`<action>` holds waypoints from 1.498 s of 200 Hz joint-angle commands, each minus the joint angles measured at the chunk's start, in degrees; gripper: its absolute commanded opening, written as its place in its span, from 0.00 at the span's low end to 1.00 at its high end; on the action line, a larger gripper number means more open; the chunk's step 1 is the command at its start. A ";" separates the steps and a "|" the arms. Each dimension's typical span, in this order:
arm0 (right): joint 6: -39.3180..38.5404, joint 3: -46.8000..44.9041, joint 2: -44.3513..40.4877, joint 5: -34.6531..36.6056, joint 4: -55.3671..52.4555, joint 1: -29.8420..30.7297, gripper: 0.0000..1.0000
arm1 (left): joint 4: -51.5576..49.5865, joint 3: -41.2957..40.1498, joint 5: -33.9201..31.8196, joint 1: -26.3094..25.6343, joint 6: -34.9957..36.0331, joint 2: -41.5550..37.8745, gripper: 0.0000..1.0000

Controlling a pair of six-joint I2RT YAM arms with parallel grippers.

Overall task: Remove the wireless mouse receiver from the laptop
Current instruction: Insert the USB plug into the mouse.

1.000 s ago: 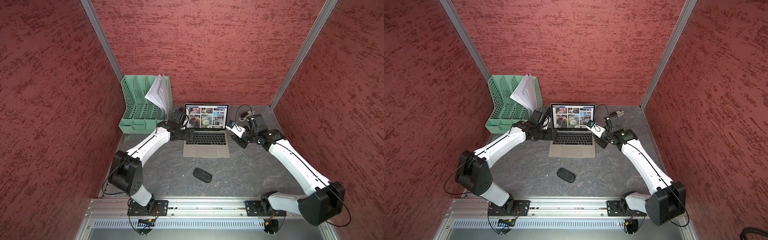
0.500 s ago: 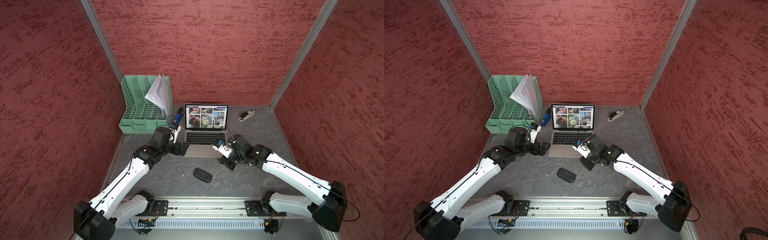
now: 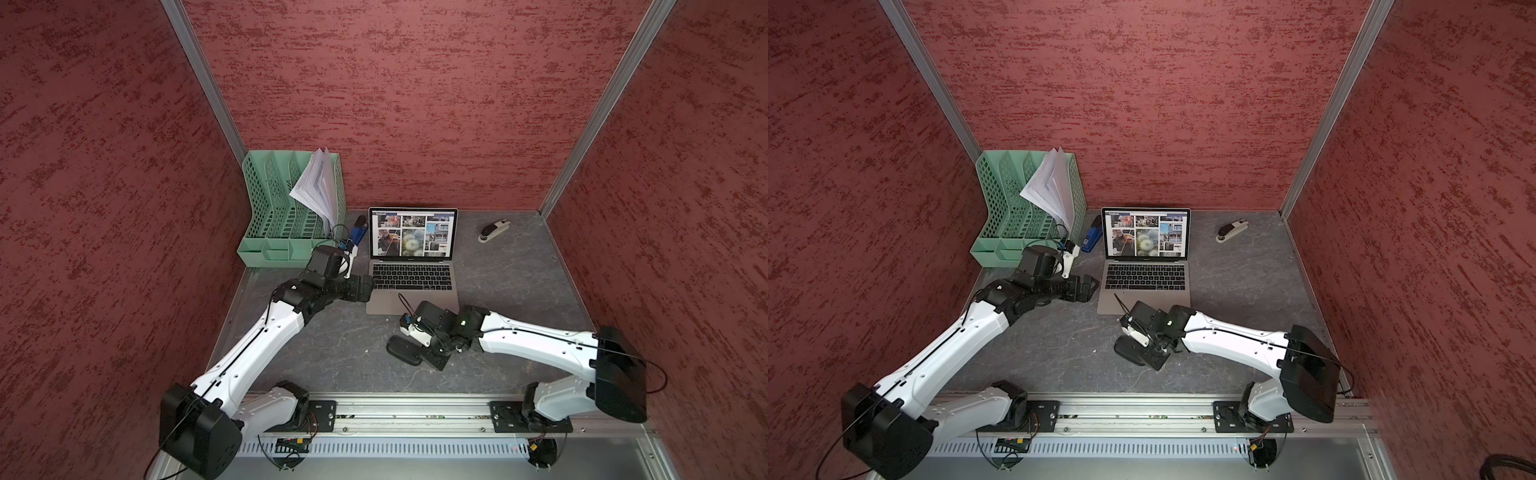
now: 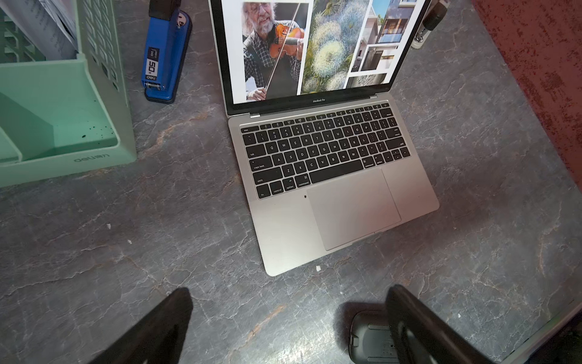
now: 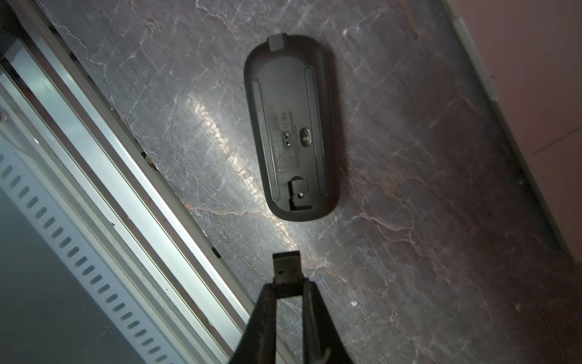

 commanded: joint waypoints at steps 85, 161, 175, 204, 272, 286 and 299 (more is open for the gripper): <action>-6.81 0.85 10.34 -3.40 7.88 0.11 0.00 | 0.23 1.14 -0.27 0.63 -3.15 -0.02 1.00; -7.70 0.68 9.69 1.95 5.79 0.07 0.00 | 0.44 0.95 0.14 0.81 -2.91 0.57 1.00; -7.90 0.93 10.03 2.97 5.51 -0.02 0.00 | 0.39 1.02 0.22 0.90 -2.87 0.68 1.00; -7.89 1.32 10.81 4.22 5.98 -0.20 0.00 | 0.32 1.05 0.19 0.89 -2.70 0.95 1.00; -7.55 2.25 11.61 4.23 5.96 -0.48 0.00 | 0.30 0.99 0.49 1.16 -2.17 1.36 1.00; -7.54 2.23 11.76 3.87 5.95 -0.48 0.00 | 0.27 0.94 0.68 1.25 -2.07 1.34 1.00; -7.54 2.27 11.74 3.68 5.95 -0.51 0.00 | 0.27 0.94 0.68 1.33 -1.99 1.30 1.00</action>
